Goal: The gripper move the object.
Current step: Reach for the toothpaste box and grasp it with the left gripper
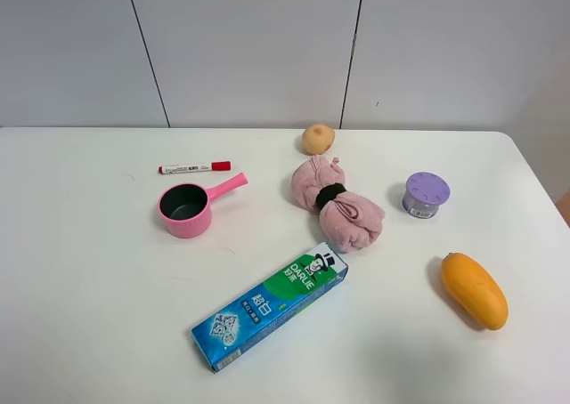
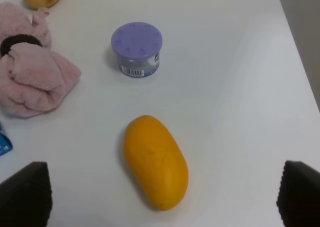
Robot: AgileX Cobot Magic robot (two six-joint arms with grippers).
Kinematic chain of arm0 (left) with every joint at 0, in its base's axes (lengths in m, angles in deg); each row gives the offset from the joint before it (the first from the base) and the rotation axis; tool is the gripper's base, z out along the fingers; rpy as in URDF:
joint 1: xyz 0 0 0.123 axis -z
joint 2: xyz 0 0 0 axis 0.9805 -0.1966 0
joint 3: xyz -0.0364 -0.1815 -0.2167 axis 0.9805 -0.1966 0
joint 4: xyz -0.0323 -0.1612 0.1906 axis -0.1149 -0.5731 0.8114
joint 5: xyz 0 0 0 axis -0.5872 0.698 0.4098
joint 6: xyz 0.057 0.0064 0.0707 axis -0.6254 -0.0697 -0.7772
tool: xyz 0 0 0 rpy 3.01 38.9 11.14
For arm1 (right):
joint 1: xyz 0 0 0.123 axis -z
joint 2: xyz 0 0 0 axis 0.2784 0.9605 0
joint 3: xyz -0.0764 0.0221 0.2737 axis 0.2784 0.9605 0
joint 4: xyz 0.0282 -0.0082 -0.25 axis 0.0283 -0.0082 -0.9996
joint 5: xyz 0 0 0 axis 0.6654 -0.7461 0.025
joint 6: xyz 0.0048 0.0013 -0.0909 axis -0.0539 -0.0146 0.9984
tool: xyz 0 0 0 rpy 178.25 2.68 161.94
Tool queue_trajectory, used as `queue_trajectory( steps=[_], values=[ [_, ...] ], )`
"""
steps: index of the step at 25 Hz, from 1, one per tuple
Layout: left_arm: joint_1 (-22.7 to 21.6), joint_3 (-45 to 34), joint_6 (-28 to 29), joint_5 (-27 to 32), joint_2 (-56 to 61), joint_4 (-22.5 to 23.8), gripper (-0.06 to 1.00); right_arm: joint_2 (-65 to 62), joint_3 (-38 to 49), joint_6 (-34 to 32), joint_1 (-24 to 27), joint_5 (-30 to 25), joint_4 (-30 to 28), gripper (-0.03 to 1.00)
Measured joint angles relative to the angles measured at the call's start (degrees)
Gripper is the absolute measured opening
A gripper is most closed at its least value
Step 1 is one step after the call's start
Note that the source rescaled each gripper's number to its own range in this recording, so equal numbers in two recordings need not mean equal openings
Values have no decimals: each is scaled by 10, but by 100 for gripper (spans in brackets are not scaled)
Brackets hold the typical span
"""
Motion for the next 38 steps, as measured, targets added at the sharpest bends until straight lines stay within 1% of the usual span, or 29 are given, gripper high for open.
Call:
queue_trajectory(
  steps=[33,38],
  values=[
    [0,0,-1,0,-1,0,100,0,0,0,0,0,0,100],
    [0,0,-43,0,-53,-10,100,0,0,0,0,0,0,100]
  ],
)
